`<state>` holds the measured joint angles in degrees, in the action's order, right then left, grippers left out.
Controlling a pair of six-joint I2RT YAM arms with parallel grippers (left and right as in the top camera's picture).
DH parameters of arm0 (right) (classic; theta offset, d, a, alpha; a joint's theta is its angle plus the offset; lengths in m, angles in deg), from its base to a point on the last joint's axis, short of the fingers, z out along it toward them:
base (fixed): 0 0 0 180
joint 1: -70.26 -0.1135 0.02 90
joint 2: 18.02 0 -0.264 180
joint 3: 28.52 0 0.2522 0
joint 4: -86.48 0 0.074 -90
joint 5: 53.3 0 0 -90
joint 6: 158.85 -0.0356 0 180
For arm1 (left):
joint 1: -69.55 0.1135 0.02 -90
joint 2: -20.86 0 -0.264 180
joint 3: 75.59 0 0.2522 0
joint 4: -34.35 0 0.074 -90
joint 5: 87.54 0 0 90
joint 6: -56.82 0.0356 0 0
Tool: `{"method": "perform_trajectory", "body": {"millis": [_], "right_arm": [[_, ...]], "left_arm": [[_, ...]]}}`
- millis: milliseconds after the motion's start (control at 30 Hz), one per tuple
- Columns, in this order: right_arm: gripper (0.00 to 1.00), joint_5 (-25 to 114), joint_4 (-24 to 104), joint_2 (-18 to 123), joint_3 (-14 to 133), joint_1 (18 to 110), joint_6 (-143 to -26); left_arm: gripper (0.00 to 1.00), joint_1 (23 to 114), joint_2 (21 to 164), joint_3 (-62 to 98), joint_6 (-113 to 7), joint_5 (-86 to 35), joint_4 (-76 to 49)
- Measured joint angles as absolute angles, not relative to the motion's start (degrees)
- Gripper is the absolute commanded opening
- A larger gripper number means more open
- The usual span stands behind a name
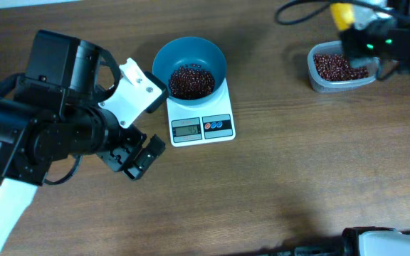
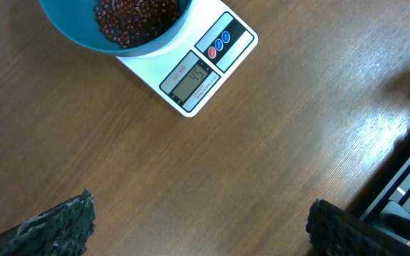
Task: Scoop item into bowl and weigh 50g on scale
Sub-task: 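Carry the empty scoop right to the bean tub and dip it in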
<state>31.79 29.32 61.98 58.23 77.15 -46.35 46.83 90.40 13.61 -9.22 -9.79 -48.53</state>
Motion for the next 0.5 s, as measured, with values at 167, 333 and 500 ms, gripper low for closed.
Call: {"method": "perform_trajectory", "body": {"millis": [167,333,500], "right_arm": [[0.04,33.98,26.22,65.59,58.21,82.88,-46.35],[0.04,35.77,25.56,73.0,57.36,82.88,-46.35],[0.04,35.99,26.44,78.84,57.34,82.88,-46.37]], "left_arm": [[0.99,46.79,90.4,13.61,-9.22,-9.79,-48.6],[0.99,46.79,90.4,13.61,-9.22,-9.79,-48.64],[0.99,46.79,90.4,13.61,-9.22,-9.79,-48.62]]}}
